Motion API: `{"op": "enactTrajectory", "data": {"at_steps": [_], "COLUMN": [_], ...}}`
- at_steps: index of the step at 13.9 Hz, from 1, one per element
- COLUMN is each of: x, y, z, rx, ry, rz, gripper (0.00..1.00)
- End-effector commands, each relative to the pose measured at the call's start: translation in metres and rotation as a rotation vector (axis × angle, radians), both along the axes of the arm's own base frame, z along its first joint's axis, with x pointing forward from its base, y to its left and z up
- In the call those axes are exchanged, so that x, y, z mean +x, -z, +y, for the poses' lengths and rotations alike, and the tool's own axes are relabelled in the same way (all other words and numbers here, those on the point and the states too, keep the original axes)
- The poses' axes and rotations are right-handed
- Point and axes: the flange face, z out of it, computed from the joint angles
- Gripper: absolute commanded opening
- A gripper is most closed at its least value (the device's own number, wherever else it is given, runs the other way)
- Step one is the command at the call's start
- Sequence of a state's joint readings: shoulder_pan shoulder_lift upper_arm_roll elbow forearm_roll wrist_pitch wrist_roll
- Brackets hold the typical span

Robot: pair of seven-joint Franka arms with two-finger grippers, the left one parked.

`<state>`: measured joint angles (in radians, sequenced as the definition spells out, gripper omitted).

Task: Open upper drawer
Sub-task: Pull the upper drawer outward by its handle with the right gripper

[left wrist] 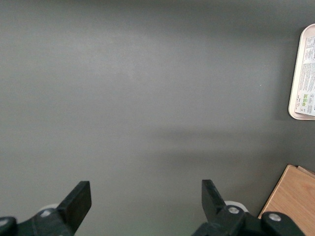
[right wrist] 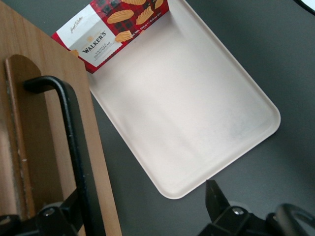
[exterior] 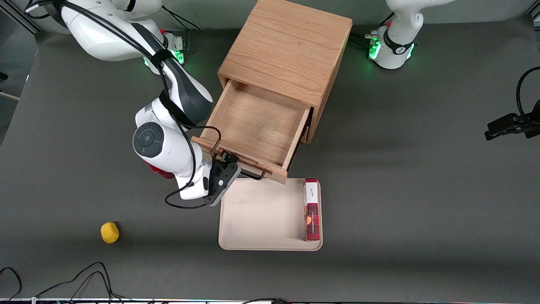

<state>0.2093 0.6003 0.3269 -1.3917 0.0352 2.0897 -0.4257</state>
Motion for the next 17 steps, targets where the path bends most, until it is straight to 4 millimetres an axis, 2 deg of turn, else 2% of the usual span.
{"op": "enactTrajectory", "data": {"at_steps": [1,9,14,16,17], "x": [0.017,0.021,0.014,0.010,-0.002], "y": [-0.005,-0.024,-0.058,-0.088,-0.098], "z": [-0.009,-0.011,-0.015,-0.030,-0.033], "rx": [-0.009,-0.007,-0.018,-0.001,-0.021], "ry": [-0.007,-0.008,-0.011,0.008,-0.001], "rz": [-0.002,0.014,0.049,0.037,0.059], "gripper": [1.00,1.00,1.00,1.00,1.00]}}
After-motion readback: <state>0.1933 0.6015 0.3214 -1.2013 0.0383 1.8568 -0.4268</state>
